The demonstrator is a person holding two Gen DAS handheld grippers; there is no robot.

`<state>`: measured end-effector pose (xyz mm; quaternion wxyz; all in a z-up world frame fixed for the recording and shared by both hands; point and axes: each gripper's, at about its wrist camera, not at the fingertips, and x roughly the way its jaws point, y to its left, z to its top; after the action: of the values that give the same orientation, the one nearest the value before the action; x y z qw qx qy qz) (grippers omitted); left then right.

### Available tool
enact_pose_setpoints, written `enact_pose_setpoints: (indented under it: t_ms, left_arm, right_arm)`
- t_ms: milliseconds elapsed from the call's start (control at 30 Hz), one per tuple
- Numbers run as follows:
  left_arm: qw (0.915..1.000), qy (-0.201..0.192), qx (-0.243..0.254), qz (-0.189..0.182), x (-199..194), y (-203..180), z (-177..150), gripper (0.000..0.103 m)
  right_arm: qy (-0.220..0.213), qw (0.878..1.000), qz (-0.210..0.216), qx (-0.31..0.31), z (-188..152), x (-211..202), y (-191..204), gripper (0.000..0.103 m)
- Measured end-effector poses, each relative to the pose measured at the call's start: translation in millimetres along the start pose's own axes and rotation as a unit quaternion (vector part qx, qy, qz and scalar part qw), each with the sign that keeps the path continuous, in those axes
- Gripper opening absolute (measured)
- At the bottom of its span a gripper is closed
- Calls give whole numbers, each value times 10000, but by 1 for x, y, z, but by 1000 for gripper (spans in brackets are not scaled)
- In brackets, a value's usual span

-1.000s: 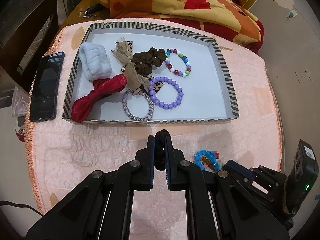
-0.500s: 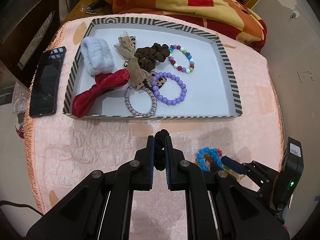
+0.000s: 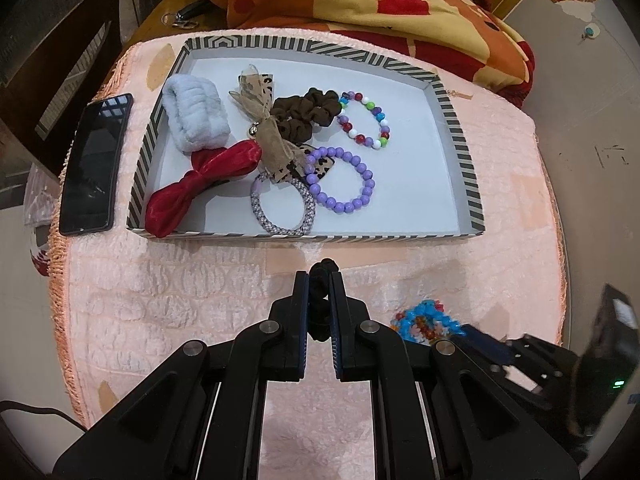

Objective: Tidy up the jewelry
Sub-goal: 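Lift the blue bead bracelet free of the tangled bracelets with the right tool, then carry the black scrunchie and blue bracelet into the tray and open both tools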

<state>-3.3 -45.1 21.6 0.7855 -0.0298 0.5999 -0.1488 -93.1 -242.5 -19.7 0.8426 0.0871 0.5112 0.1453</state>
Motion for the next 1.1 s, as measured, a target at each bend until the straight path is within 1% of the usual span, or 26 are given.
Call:
enact_pose_setpoints:
  t_ms: [133,367,533,700,900,1000,1100]
  left_arm:
    - [9999,-81,51,-81,-9,-5,4,8]
    - [9991,-204,255,-280,-24,-26,25,8]
    - [9984,-285,393,-300,-24,-40,44,8]
    - [9980,-226,494,-332,-9,-53,61,7]
    - [9975,-68,565,-417,23,-59,83,7]
    - [9979,32,565,-327,41,-56,91,7]
    - [9979,96,610,-180,55,-51,97,7]
  right_arm:
    - [-263,9996,133,47,14,-22,1,10]
    - [-696,9975,16,100,49,-41,-4,10]
    - [-821,9965,-85,153,73,-41,-10,10]
    - [-812,9964,-92,230,92,-32,-14,10]
    - [-583,9976,36,369,101,-5,-19,10]
    - [-439,9981,76,418,102,11,-22,10]
    - [-297,9983,-11,507,104,28,-31,10]
